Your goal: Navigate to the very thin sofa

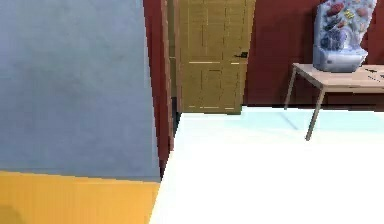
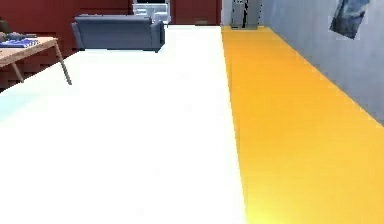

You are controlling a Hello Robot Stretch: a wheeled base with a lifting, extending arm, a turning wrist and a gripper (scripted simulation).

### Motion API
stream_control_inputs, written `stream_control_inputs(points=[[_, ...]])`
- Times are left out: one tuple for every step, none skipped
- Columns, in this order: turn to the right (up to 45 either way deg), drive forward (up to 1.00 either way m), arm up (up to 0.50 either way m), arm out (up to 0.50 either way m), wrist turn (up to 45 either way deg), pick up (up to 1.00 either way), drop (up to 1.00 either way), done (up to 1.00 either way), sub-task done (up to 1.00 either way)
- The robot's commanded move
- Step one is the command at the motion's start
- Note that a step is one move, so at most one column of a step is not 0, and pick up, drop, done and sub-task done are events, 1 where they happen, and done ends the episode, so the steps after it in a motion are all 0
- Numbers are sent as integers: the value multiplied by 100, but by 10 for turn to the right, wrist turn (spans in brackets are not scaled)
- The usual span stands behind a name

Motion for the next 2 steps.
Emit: stream_control_inputs(points=[[30,0,0,0,0,0,0,0,0],[0,100,0,0,0,0,0,0,0]])
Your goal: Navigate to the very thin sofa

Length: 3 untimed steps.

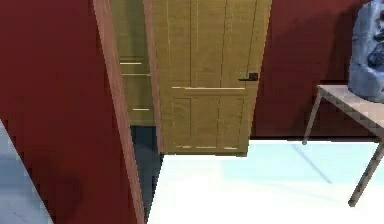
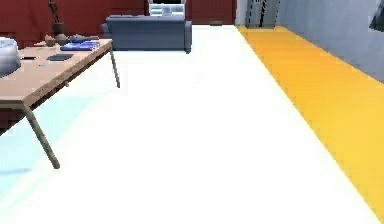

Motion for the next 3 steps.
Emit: stream_control_inputs(points=[[0,100,0,0,0,0,0,0,0],[210,0,0,0,0,0,0,0,0],[0,5,0,0,0,0,0,0,0]])
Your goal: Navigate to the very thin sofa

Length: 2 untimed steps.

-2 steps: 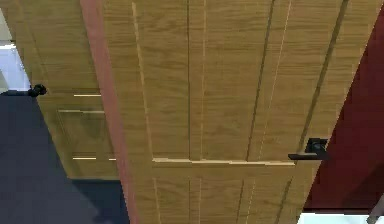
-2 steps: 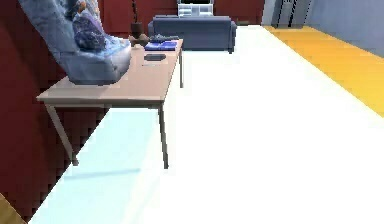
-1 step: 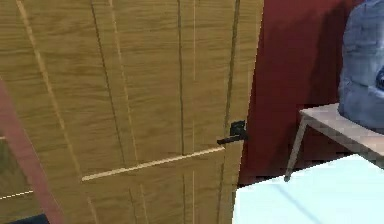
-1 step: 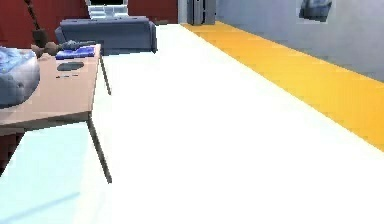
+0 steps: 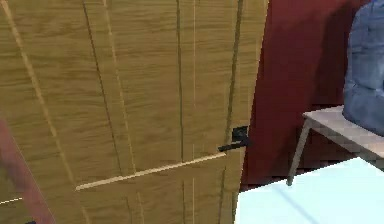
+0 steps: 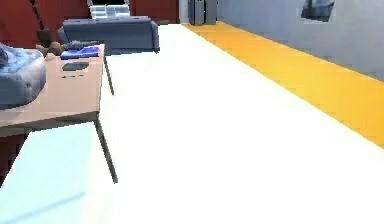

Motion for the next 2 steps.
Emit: stream_control_inputs(points=[[-450,0,0,0,0,0,0,0,0],[-270,0,0,0,0,0,0,0,0]])
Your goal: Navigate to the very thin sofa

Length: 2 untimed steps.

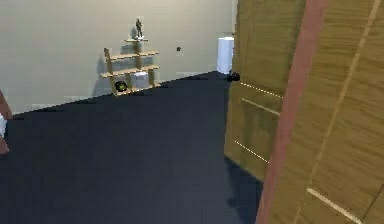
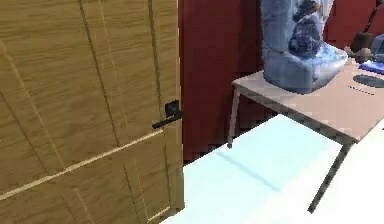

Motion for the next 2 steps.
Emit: stream_control_inputs(points=[[0,100,0,0,0,0,0,0,0],[-60,0,0,0,0,0,0,0,0]])
